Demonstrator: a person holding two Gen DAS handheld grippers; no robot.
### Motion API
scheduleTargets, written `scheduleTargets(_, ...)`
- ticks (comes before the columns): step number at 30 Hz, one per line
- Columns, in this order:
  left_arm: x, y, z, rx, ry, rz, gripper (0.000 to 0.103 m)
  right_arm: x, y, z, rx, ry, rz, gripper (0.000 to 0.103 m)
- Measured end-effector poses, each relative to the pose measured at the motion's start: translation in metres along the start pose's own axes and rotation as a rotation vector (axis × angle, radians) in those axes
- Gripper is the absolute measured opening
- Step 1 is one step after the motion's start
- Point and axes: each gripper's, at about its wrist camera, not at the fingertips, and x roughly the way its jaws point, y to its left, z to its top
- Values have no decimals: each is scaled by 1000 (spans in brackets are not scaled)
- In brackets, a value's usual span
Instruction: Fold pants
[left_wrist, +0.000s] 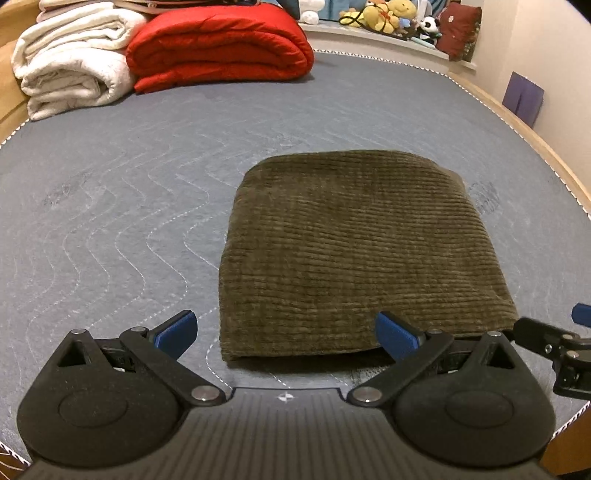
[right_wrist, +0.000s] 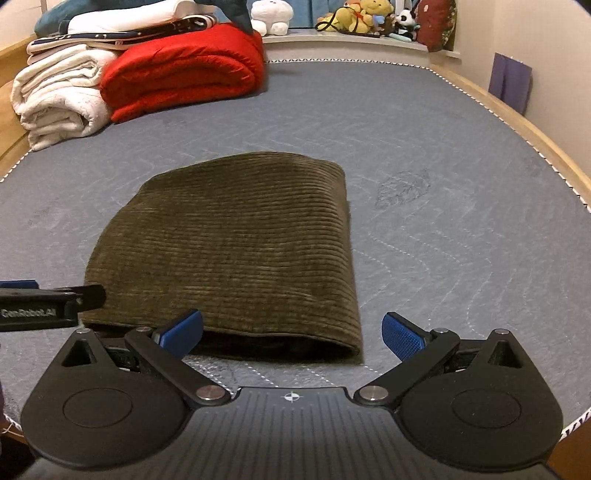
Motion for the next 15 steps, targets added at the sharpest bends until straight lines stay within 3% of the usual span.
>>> scheduleTargets(15, -2, -1, -7, 5, 9, -15, 103, 0, 2, -3, -12, -8, -19, 102)
